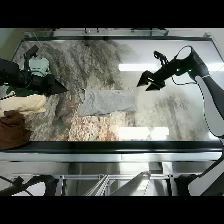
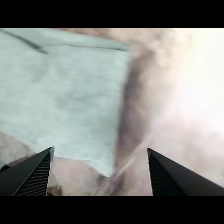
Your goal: Fold the shirts.
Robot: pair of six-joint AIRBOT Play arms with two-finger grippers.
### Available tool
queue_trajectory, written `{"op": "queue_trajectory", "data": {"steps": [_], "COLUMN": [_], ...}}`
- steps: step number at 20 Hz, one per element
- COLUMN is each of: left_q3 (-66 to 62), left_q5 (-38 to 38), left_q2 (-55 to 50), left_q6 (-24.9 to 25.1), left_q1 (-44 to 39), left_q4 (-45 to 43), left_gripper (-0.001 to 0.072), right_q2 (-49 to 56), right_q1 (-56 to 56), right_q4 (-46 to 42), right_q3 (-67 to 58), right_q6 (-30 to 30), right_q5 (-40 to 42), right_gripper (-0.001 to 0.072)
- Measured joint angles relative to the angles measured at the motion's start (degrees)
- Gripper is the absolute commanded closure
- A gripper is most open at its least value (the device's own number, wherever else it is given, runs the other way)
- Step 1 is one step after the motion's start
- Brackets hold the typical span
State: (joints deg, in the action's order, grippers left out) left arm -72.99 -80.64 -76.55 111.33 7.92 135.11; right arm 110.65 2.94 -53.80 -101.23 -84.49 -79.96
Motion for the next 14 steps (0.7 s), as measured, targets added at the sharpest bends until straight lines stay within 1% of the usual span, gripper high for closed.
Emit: {"op": "queue_trajectory", "data": {"steps": [4, 5, 8, 9, 10, 11, 14], "left_q3": [0.72, 0.79, 0.92, 0.94, 0.94, 0.94, 0.94], "left_q5": [-0.42, -0.39, -0.42, -0.42, -0.42, -0.44, -0.83], "left_q2": [2.67, 3.32, 5.18, 5.66, 6.12, 6.54, 7.21], "left_q6": [0.2, 0.2, 0.2, 0.2, 0.2, 0.2, 0.17], "left_q1": [0.2, 0.2, 0.2, 0.2, 0.2, 0.2, 0.22], "left_q4": [0.02, 0.04, 0.07, 0.07, 0.07, 0.04, 0.04], "left_gripper": [0.069, 0.069, 0.069, 0.069, 0.069, 0.069, 0.069], "right_q2": [5.18, 6.34, 9.07, 9.6, 10.03, 10.49, 10.78], "right_q1": [0.04, 0.46, 2.6, 3.39, 4.22, 4.98, 6.08], "right_q4": [3.54, 5.33, 10.49, 11.37, 11.56, 11.89, 13.46], "right_q3": [1.92, 2.08, 2.32, 2.34, 2.4, 2.45, 2.29], "right_q6": [-0.13, 0.0, 1.44, 1.7, 2.08, 2.34, 3.52], "right_q5": [1.16, 1.22, 1.42, 2.03, 2.99, 3.82, 4.17], "right_gripper": [0.0059, 0.0078, 0.0078, 0.0213, 0.0504, 0.0699, 0.0697]}}
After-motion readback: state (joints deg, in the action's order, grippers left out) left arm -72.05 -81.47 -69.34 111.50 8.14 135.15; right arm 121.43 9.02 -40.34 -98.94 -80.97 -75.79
